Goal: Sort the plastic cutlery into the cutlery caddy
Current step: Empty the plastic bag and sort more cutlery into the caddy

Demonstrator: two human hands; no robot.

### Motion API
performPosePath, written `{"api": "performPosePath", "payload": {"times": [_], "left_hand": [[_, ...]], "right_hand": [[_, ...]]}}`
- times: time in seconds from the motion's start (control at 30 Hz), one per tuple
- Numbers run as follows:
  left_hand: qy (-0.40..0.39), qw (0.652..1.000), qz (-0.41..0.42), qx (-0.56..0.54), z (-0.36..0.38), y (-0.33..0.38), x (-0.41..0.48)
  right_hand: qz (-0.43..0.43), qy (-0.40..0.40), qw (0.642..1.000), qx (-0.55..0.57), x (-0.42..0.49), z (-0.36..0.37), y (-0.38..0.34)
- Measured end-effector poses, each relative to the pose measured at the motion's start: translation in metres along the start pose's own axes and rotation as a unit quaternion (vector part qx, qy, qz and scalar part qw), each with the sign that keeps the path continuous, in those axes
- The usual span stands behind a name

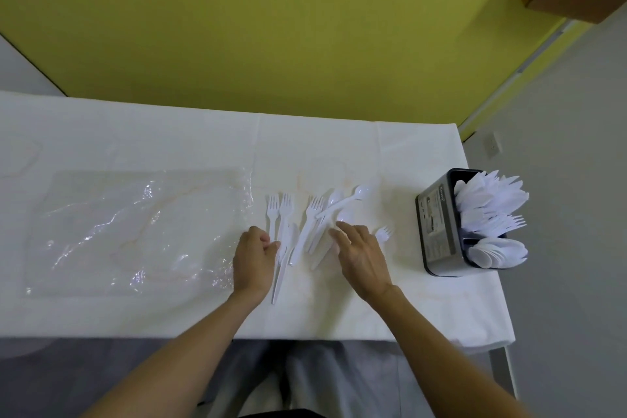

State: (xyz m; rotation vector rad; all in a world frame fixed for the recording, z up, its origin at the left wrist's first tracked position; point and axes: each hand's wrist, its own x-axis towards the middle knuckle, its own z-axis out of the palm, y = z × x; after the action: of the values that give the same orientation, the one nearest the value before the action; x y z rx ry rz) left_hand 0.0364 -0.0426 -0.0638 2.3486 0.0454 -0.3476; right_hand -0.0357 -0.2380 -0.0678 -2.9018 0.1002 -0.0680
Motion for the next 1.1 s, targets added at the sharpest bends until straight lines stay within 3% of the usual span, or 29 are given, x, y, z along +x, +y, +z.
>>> {"api": "performPosePath", "payload": {"times": [0.17,0.57,0.67,0.8,1.1], "left_hand": [[-0.083,0.989,0.102,0.065,0.005,-0.004,-0.009],[-0.006,0.999,0.048,0.016,0.009,0.014,0.014],[0.008,0.998,0.059,-0.007,0.011,0.021,0.017],[-0.035,0.995,0.093,-0.030,0.019,0.032,0.017],[-0.043,0.995,0.080,0.037,0.024,0.026,0.018]], "right_hand": [[-0.083,-0.047,0.995,-0.042,0.009,0.010,-0.004],[-0.059,-0.007,0.997,-0.050,-0.015,0.005,0.025],[-0.003,0.042,0.999,-0.026,-0.009,-0.001,0.022],[0.104,0.068,0.992,-0.022,0.020,-0.008,0.013],[0.112,-0.030,0.991,-0.059,0.042,-0.006,0.020]]}}
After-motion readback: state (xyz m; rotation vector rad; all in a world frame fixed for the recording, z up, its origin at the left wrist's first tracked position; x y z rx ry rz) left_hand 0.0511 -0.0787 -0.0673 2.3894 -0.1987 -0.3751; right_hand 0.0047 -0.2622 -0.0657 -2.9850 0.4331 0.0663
